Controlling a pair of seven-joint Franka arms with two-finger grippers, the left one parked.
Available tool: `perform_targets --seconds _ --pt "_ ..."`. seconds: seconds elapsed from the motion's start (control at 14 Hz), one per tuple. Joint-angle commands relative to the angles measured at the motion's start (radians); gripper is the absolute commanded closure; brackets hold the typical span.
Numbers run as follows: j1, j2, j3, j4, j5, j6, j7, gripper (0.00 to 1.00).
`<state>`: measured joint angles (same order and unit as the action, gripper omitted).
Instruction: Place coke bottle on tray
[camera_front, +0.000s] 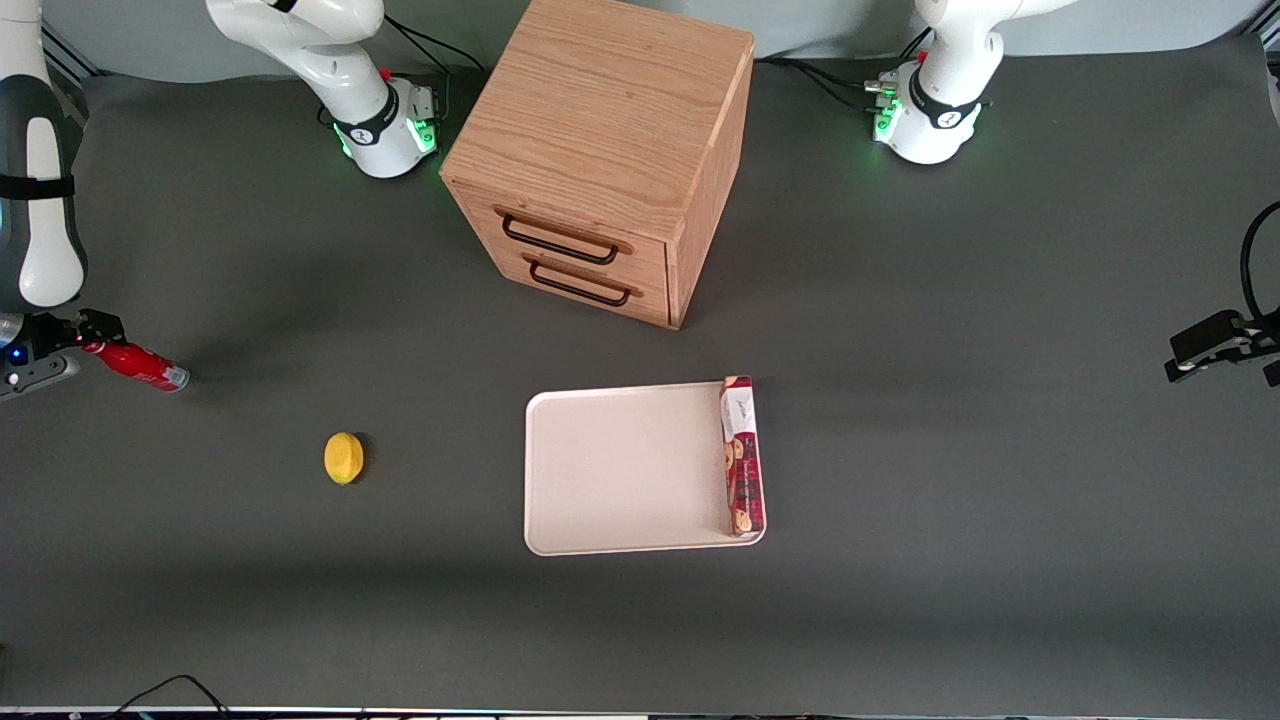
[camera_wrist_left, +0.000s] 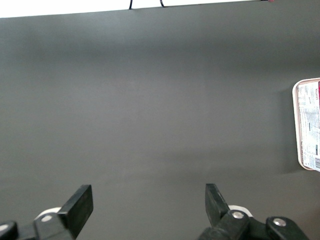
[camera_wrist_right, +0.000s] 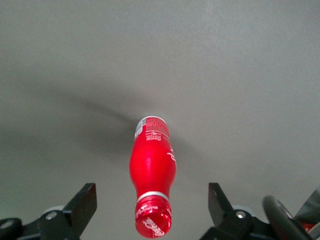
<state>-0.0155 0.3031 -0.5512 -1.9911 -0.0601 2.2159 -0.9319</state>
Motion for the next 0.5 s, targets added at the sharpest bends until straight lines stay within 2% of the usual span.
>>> perform_targets --seconds 0.0,0.21,0.43 --pt "0.0 -0.012 -0.009 -0.014 0.02 0.016 -0.035 0.1" --pt "0.002 -0.012 -0.009 -0.012 0.017 0.016 -0.036 0.25" --pt "0.006 -0.012 -0.009 -0.011 0.016 0.016 -0.036 0.31"
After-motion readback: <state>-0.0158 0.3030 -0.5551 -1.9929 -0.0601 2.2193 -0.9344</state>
